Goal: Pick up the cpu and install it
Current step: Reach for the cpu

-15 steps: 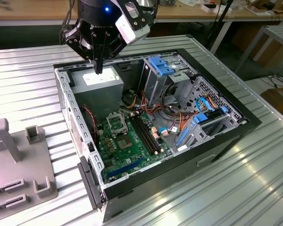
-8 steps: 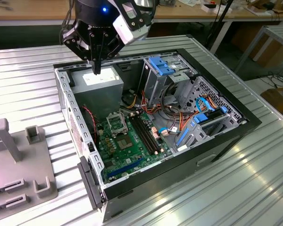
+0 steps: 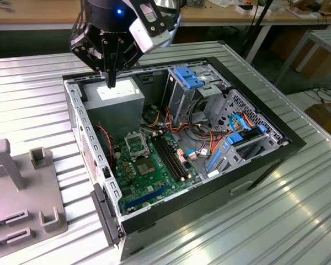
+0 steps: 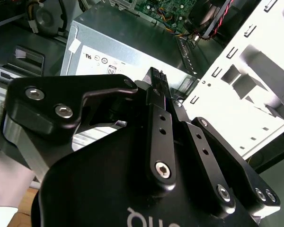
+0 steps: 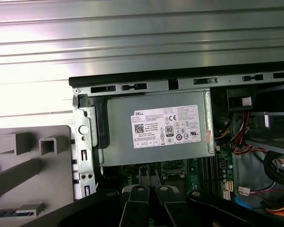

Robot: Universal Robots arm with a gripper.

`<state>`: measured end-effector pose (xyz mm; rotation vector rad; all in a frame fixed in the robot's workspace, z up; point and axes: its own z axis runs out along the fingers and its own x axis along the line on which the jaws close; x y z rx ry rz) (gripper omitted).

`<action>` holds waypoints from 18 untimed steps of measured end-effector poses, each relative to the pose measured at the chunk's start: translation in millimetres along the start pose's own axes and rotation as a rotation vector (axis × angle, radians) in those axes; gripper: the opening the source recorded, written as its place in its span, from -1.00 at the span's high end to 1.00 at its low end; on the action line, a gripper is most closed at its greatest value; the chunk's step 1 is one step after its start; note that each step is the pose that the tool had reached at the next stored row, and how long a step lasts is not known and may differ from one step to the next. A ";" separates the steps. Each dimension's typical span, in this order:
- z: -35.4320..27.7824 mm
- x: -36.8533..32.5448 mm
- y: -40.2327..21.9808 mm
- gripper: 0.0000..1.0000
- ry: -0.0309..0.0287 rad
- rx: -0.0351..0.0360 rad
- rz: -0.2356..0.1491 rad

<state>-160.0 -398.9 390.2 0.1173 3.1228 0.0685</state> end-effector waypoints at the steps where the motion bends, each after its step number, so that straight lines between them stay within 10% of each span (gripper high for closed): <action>1: 0.1 0.4 0.0 0.76 0.0001 0.0000 0.000; 18: 1.0 8.7 -0.7 0.76 0.0029 0.0002 0.000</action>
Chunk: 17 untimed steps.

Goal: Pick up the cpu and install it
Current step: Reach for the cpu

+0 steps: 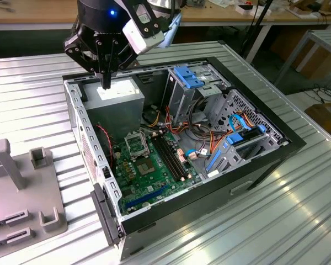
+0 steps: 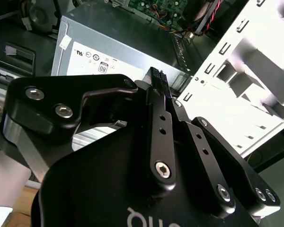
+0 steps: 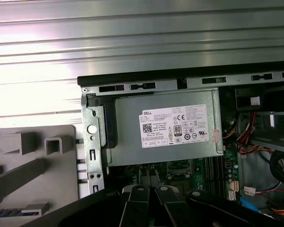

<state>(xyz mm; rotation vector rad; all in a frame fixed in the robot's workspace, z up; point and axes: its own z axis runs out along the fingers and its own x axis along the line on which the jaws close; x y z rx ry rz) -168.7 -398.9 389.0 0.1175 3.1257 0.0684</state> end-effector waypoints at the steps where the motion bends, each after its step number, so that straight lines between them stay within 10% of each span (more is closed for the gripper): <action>1: 0.1 0.5 0.0 0.76 0.0002 0.0000 0.000; 17: 1.1 11.1 -0.9 0.76 0.0028 0.0002 0.000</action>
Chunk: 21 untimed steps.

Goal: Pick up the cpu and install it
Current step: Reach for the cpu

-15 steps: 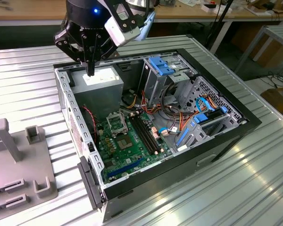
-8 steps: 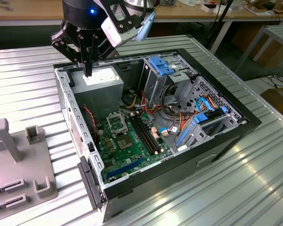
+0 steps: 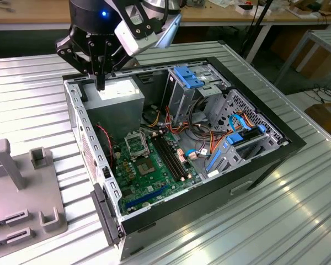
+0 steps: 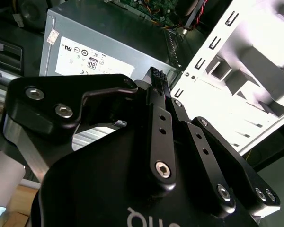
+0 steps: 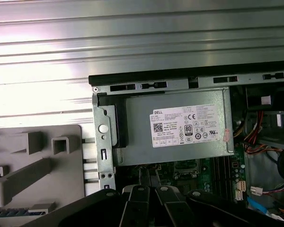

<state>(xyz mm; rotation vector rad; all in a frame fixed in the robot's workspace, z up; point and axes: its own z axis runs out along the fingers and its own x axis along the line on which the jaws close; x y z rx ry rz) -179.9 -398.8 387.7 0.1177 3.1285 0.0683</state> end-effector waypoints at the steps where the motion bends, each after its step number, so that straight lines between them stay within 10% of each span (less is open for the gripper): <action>1: 0.1 0.8 -0.1 0.76 0.0002 0.0000 0.000; 21: 1.3 13.2 -1.1 0.76 0.0030 0.0002 0.000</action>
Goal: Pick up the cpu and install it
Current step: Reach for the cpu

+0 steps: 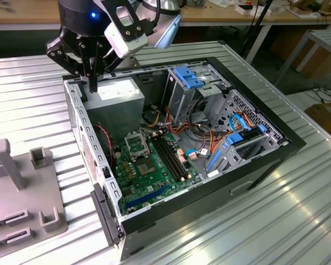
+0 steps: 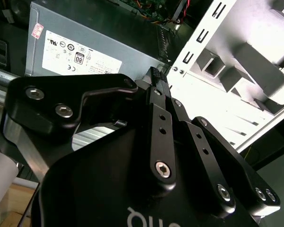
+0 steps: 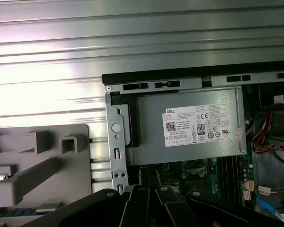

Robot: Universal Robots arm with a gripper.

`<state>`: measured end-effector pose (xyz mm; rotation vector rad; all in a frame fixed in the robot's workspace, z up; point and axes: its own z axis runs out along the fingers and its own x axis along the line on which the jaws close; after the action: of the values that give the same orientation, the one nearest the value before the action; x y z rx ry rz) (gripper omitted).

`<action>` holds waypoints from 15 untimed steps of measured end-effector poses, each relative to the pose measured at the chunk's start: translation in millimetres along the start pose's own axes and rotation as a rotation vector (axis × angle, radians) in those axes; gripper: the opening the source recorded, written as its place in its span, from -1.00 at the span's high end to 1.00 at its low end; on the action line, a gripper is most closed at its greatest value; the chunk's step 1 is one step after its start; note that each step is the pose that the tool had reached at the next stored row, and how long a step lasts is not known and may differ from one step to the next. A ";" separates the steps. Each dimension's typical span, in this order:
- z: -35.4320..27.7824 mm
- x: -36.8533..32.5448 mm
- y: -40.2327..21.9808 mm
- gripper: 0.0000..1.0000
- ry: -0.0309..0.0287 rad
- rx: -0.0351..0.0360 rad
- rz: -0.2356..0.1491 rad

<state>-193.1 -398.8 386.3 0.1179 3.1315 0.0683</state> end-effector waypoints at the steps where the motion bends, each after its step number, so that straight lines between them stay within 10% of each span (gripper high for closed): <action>1: 0.0 0.6 0.0 0.76 0.0001 0.0001 0.000; 15: 0.8 10.8 -0.8 0.76 0.0022 0.0002 0.000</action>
<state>-204.0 -398.8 385.4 0.1180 3.1337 0.0682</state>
